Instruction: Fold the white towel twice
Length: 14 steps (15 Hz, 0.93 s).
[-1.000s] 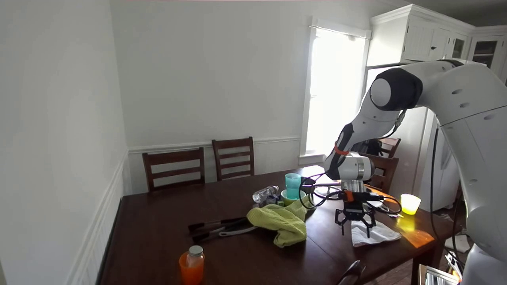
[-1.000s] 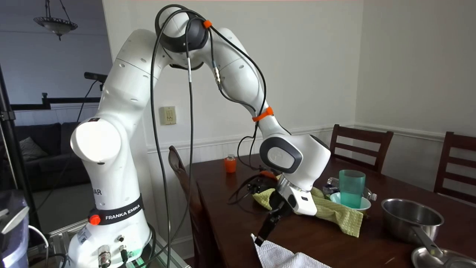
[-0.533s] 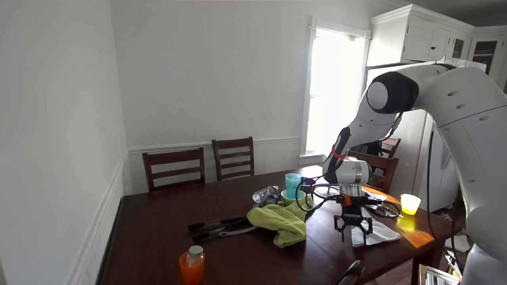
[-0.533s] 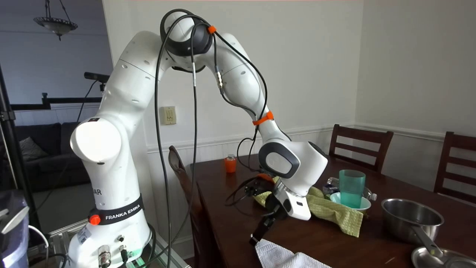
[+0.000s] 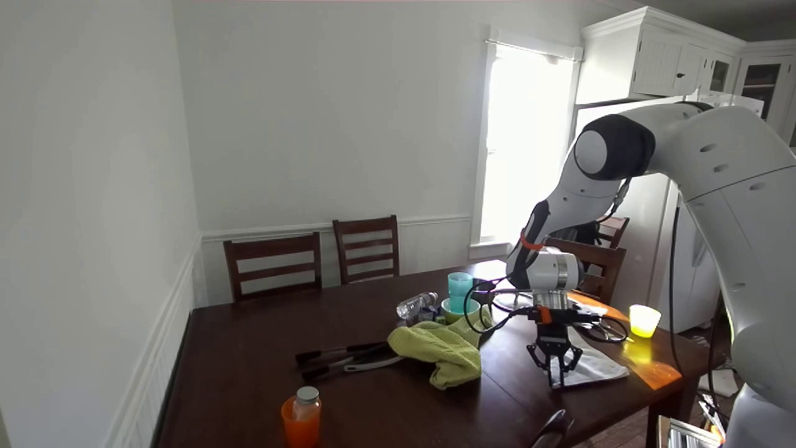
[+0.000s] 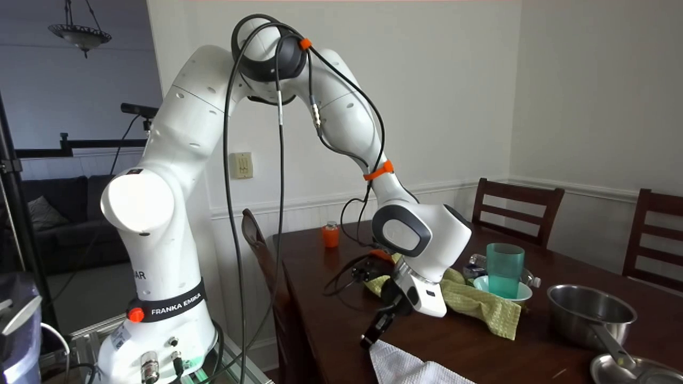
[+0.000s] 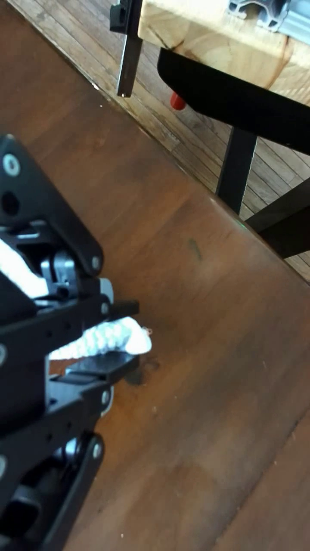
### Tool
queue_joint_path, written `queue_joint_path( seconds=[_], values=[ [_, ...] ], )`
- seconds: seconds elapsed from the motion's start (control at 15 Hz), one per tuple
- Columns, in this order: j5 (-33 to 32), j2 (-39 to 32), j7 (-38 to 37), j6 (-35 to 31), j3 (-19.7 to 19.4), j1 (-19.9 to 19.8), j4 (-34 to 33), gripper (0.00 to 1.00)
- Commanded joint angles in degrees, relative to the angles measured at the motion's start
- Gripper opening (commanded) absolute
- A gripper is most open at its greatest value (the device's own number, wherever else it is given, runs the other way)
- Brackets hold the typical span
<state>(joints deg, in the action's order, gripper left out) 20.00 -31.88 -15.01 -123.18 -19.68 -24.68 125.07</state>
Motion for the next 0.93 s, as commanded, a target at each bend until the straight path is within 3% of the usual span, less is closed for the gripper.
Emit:
queue_joint_path(
  seconds=[0.0, 0.87],
  values=[
    [0.6, -0.85, 1.38, 1.96, 0.39, -1.11, -1.9, 0.0],
    [-3.72, 3.13, 0.07, 2.63, -3.63, -0.62, -6.92, 0.01]
  ],
)
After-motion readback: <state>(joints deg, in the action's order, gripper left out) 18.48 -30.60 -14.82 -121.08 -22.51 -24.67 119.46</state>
